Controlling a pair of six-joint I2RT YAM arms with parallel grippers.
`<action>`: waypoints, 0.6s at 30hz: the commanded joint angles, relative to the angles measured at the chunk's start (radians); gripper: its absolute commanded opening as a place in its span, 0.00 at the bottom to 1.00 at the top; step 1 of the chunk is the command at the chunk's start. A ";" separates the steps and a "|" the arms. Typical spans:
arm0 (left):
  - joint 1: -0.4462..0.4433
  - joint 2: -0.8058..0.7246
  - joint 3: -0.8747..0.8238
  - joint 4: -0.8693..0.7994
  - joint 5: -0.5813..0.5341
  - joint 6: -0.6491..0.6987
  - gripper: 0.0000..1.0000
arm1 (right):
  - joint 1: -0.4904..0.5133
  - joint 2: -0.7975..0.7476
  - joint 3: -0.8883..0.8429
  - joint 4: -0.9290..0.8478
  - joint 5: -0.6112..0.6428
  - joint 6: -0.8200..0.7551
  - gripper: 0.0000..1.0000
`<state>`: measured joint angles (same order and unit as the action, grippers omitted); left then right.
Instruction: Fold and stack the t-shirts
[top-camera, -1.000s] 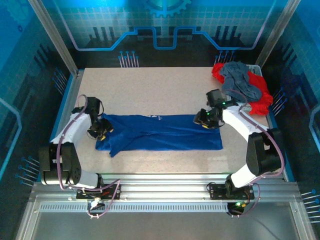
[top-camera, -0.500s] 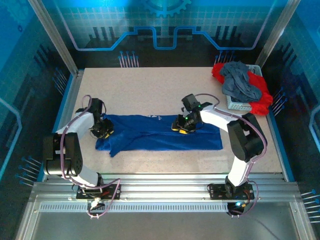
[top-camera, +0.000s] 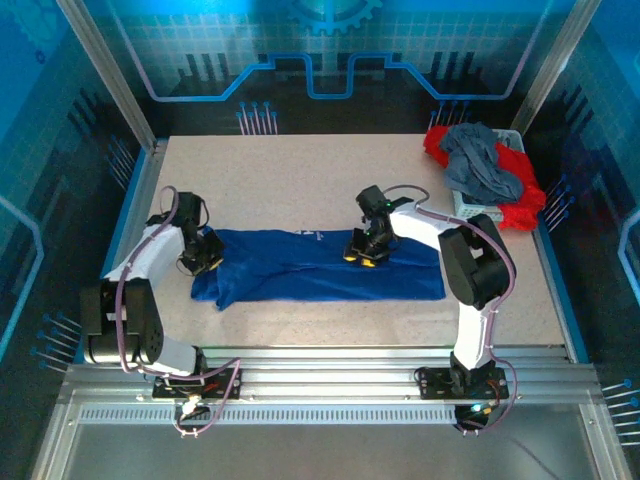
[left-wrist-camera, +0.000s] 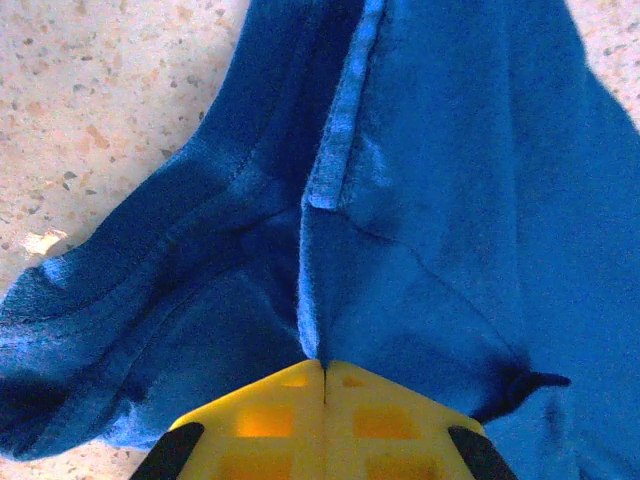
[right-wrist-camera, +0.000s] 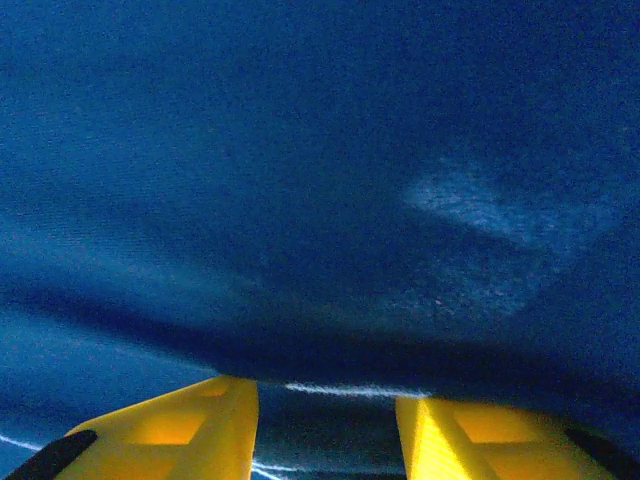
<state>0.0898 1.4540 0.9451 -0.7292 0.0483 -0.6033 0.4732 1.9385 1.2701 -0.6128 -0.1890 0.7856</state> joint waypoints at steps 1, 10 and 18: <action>0.007 -0.014 0.046 -0.050 -0.022 -0.016 0.00 | 0.010 0.043 0.012 -0.077 0.045 0.009 0.42; 0.006 0.044 0.166 -0.070 -0.041 0.002 0.00 | 0.011 0.066 0.024 -0.094 0.052 0.002 0.42; 0.007 0.199 0.319 -0.122 -0.073 0.053 0.00 | 0.014 0.087 0.032 -0.100 0.044 -0.003 0.42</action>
<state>0.0895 1.6123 1.2144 -0.8001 0.0166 -0.5873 0.4751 1.9705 1.3113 -0.6628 -0.1799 0.7853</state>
